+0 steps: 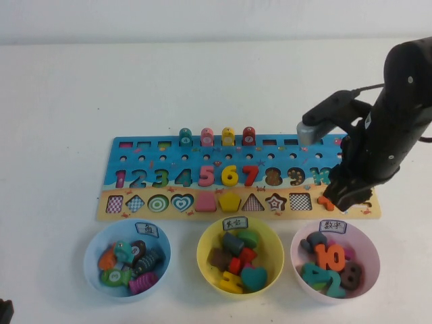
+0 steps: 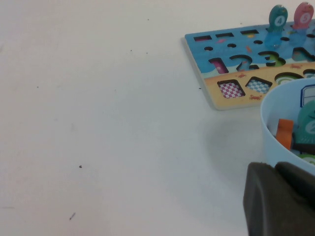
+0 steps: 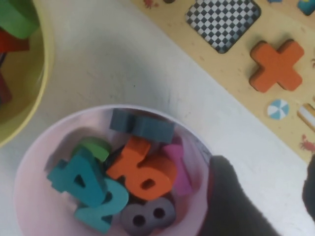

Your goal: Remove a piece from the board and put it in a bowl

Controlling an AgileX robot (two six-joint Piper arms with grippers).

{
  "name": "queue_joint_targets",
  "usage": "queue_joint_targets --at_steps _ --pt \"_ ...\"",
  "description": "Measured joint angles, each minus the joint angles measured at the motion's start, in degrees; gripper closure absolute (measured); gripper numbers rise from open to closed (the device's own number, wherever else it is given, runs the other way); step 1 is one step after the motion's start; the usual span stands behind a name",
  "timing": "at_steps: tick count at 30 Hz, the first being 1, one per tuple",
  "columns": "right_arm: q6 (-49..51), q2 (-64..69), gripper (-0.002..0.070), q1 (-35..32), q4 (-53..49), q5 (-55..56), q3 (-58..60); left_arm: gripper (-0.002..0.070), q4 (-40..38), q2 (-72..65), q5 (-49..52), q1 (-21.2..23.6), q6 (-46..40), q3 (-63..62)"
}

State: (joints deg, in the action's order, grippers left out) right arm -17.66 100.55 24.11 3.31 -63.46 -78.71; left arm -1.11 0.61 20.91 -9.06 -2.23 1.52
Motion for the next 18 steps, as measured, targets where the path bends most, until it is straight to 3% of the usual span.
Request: queue_joint_targets --at_steps 18 --pt "-3.3 6.3 0.0334 0.0 -3.3 9.1 0.2 0.0678 0.0 0.0 0.0 0.0 0.0 0.0"
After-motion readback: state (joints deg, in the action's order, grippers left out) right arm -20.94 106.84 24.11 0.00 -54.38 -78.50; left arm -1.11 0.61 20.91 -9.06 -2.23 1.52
